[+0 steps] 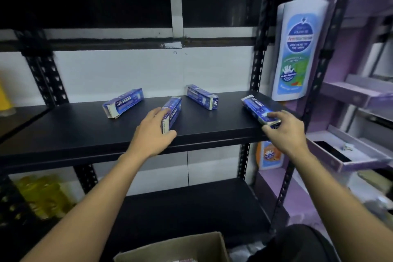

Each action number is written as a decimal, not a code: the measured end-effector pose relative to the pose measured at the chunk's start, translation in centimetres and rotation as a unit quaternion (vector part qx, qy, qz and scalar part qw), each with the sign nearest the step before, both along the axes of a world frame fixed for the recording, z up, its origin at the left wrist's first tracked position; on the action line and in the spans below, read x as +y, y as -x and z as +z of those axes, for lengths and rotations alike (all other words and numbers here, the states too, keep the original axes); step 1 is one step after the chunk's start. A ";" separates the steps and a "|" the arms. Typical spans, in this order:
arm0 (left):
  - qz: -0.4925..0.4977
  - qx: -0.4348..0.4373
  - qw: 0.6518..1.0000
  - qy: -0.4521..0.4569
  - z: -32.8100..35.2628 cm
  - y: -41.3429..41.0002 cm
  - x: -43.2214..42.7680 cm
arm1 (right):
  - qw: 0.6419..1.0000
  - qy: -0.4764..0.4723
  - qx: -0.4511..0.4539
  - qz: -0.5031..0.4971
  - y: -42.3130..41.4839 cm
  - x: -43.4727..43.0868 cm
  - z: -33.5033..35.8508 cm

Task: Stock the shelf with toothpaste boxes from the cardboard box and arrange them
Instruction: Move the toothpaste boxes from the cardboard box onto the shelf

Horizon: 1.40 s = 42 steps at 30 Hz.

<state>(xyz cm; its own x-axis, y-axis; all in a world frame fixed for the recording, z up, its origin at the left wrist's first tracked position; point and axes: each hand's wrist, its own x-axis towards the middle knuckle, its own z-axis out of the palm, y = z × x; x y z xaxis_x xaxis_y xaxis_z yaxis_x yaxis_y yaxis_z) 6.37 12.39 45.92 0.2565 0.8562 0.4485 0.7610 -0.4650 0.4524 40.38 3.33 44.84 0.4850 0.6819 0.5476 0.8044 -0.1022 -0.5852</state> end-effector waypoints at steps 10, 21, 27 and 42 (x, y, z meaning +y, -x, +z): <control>-0.027 -0.007 0.999 0.024 0.0 2.2 2.4 | 0.987 0.113 -0.097 -0.061 -0.8 3.6 1.0; 0.036 0.002 0.999 -0.034 0.8 -0.7 2.7 | 0.978 0.169 -0.058 -0.106 -3.5 6.2 1.8; -0.003 0.005 1.000 0.004 0.3 0.0 2.4 | 0.981 0.149 -0.076 -0.101 -3.3 5.7 0.8; 0.052 0.038 0.995 -0.076 -1.7 1.5 -1.9 | 0.992 -0.035 -0.101 0.063 10.2 0.6 -4.2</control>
<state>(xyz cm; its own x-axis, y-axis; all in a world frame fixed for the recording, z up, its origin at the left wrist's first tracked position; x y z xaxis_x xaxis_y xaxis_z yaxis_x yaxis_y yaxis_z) 4.89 10.45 44.26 0.2081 0.8039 0.5572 0.8385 -0.4400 0.3215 30.17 3.97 40.65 0.2731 0.6874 0.6730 0.9102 0.0417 -0.4120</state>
